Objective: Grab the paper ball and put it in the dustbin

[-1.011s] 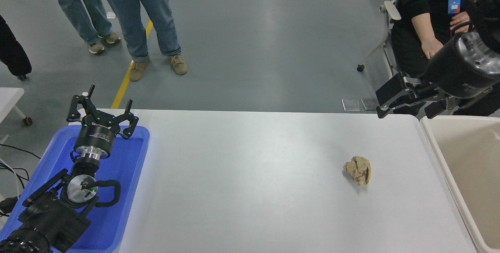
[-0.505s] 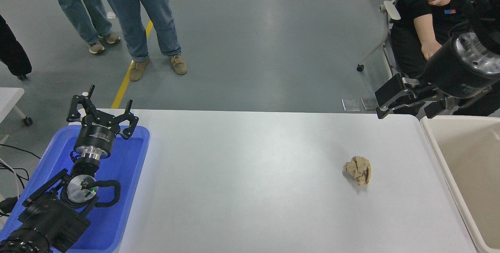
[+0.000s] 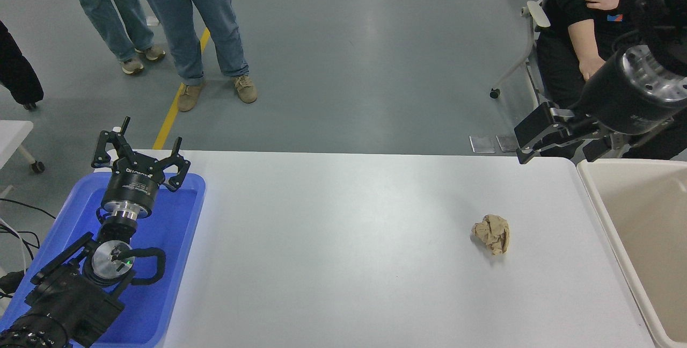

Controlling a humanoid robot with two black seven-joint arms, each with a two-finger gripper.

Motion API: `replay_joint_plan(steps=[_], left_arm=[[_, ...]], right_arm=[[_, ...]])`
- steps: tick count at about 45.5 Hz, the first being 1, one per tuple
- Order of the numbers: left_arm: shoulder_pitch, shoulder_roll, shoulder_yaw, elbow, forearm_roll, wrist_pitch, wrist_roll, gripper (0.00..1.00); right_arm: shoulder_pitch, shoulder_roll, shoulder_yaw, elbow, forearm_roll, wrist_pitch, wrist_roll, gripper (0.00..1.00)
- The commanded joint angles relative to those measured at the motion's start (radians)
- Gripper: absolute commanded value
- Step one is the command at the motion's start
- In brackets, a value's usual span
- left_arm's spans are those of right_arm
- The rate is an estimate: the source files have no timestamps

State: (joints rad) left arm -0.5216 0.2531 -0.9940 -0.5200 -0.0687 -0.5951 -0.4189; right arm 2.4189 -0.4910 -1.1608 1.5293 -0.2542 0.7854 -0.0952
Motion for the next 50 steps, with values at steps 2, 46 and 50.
replay_joint_plan(steps=[2,46,50], left_arm=[[0.0,0.0,0.0,0.0,0.0,0.0,0.0,1.0],[0.0,0.0,0.0,0.0,0.0,0.0,0.0,1.0],[0.0,0.0,0.0,0.0,0.0,0.0,0.0,1.0]], right_arm=[[-0.02,0.017,0.004,-0.018,0.0,0.0,0.0,1.0],[-0.063,0.008,-0.014,-0.097,0.003,0.0,0.002,1.0],[-0.064,0.011,-0.005,-0.097,0.003,0.0,0.002,1.0]])
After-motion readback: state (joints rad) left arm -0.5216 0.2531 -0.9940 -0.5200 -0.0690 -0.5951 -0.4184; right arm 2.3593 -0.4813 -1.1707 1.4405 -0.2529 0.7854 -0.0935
